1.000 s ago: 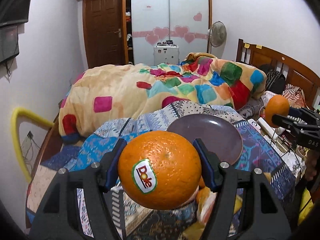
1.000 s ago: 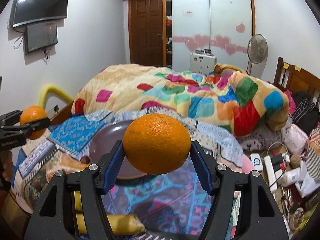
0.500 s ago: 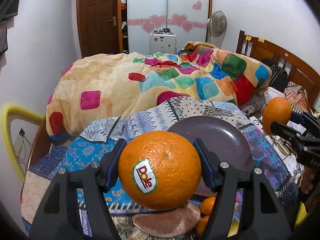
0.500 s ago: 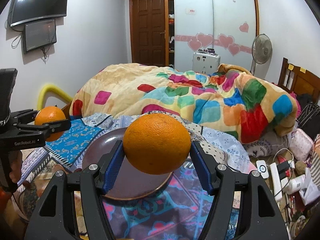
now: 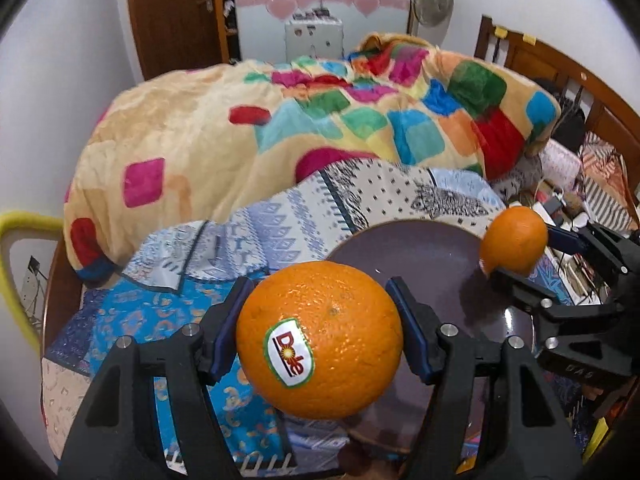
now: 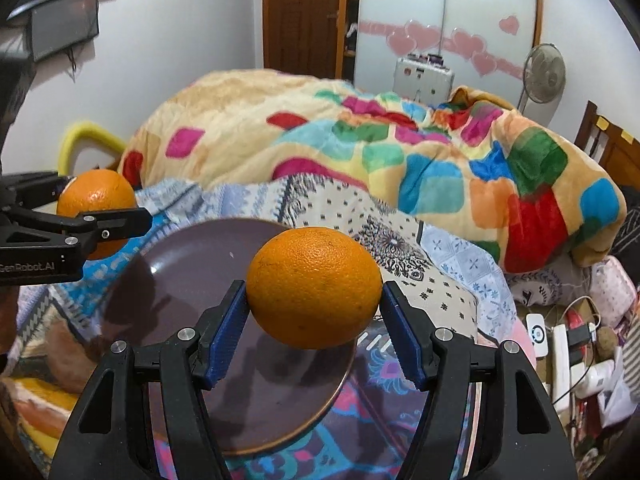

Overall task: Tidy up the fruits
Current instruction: 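Lift and carry both oranges over the dark brown plate with both grippers, then lower both oranges onto the plate and open both grippers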

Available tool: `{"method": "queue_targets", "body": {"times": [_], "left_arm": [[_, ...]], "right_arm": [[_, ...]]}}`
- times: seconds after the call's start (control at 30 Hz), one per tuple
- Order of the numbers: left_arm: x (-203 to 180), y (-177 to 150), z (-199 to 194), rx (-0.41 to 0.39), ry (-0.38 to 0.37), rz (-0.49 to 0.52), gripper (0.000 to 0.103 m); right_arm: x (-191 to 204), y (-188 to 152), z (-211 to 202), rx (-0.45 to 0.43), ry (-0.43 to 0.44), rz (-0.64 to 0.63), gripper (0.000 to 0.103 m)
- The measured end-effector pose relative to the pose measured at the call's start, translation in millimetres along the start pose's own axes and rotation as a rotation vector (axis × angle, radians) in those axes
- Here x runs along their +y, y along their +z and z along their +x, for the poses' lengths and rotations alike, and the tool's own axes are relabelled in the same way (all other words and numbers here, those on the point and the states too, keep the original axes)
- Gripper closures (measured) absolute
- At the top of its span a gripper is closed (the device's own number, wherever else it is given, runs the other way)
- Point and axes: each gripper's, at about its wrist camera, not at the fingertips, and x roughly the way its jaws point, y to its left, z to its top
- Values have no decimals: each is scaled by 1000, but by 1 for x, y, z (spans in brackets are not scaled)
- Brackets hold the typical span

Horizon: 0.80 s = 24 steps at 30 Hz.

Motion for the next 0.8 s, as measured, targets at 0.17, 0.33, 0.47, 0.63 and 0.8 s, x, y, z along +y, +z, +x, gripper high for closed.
{"method": "queue_targets", "body": {"times": [0.17, 0.33, 0.47, 0.63, 0.8], "left_arm": [[-10, 7, 21, 52, 14, 31, 36], [-17, 9, 35, 107, -10, 47, 36], [-18, 9, 43, 120, 3, 49, 36], [-18, 14, 39, 96, -21, 39, 30], [-23, 20, 20, 32, 10, 59, 20]], "right_arm": [[0, 2, 15, 45, -11, -38, 39], [7, 3, 24, 59, -3, -65, 39], [10, 3, 25, 53, -9, -77, 38], [11, 3, 23, 44, 4, -96, 38], [14, 2, 19, 40, 22, -102, 38]]}}
